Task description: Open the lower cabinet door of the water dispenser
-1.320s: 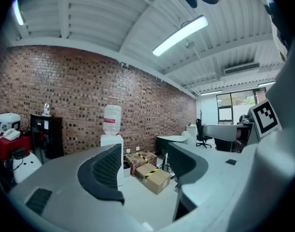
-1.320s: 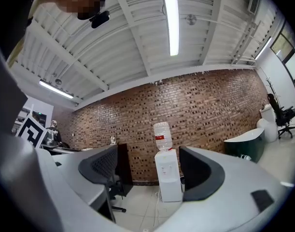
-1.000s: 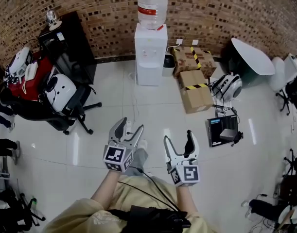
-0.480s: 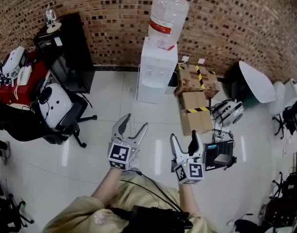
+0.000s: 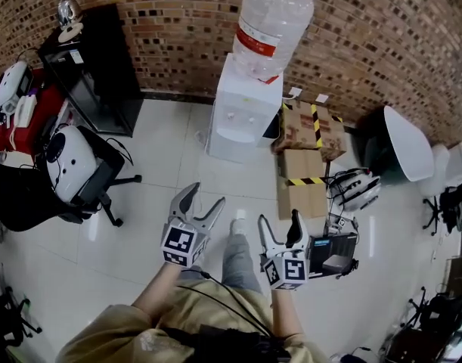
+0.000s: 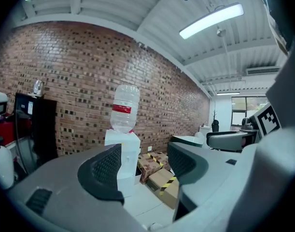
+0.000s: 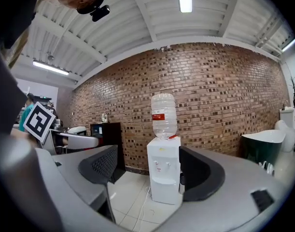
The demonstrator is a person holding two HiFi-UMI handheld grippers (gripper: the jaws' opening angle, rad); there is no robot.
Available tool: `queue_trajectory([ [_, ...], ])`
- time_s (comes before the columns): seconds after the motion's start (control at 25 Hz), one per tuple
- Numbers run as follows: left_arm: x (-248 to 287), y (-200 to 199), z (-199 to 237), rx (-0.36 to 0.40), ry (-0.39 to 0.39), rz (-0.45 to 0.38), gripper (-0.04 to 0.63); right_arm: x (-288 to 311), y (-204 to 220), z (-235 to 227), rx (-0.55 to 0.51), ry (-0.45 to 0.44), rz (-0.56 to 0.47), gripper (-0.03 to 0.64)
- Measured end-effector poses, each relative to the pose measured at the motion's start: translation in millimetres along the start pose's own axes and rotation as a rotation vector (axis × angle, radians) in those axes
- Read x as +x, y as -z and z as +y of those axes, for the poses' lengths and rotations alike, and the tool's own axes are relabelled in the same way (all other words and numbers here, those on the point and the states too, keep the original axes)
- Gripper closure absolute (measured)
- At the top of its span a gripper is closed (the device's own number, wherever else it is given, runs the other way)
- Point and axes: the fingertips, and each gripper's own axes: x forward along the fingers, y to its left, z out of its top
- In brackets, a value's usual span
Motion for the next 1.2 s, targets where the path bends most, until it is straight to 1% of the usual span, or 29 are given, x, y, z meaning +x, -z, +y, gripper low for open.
queue_trajectory([
  [0.12,45.2,3.3,7.9,-0.002,-0.047,0.023,0.313,41.4,8.4,-42.0,0.016,-0.023,0.009,0.199],
  [0.2,76.2,11.1,10.5,-0.009,-0.078,0.054,0.313,67.4,21.4,-70.4,0.023,-0.034,0.025,0.199],
  [0.28,109.1,23.6,14.5,-0.035,-0.105,0.080,0.320,96.5,40.5,-98.6,0.019,-0.049,0.059,0.199],
  [0.36,139.8,38.7,18.1,-0.078,-0.122,0.096,0.322,128.6,68.3,-124.5,0.013,-0.078,0.113,0.199],
  [0.44,167.0,57.8,23.2,-0.093,-0.139,0.113,0.322,162.6,106.3,-149.2,0.018,-0.108,0.163,0.199],
  [0.56,206.0,96.0,36.6,-0.063,-0.155,0.153,0.322,218.0,167.6,-177.4,0.029,-0.135,0.232,0.199],
  [0.68,236.7,143.8,49.6,-0.056,-0.156,0.184,0.322,268.7,230.7,-191.5,-0.007,-0.168,0.290,0.199],
  [0.8,260.8,195.8,61.6,-0.050,-0.150,0.188,0.322,315.8,300.4,-204.5,-0.032,-0.187,0.332,0.199],
  [1.04,303.4,307.7,108.2,-0.027,-0.148,0.192,0.322,417.7,445.7,-229.4,-0.068,-0.162,0.380,0.209],
  [1.12,312.8,339.4,121.6,-0.015,-0.148,0.190,0.322,446.3,486.3,-236.3,-0.083,-0.167,0.399,0.209],
  [1.2,323.3,362.0,132.9,-0.009,-0.141,0.180,0.322,476.1,516.7,-241.4,-0.109,-0.182,0.413,0.209],
])
